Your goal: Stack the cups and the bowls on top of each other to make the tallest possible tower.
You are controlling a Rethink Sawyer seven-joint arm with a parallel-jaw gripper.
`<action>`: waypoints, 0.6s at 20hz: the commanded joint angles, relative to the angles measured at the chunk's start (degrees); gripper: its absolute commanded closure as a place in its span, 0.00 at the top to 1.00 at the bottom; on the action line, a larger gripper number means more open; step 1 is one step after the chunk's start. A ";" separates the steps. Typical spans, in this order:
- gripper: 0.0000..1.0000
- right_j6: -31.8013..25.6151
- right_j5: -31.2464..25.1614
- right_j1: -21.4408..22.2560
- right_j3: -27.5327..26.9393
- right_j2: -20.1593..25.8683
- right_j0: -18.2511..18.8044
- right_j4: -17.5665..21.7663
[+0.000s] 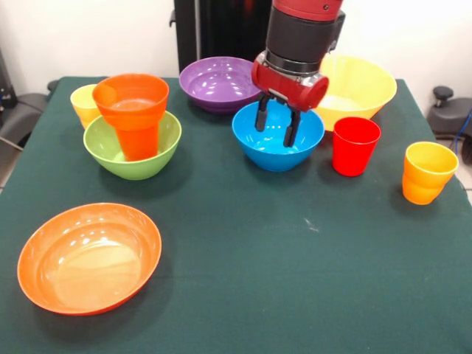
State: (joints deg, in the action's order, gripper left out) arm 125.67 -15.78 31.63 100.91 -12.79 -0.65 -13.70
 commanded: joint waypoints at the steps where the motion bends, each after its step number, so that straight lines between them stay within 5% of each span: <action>1: 1.00 9.17 3.90 -1.90 1.73 7.23 -0.64 -1.38; 12: 1.00 9.84 9.68 -3.64 2.50 7.16 -1.32 -0.52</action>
State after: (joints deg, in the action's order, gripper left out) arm 125.67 -10.97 31.23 101.05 -12.33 -0.97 -13.70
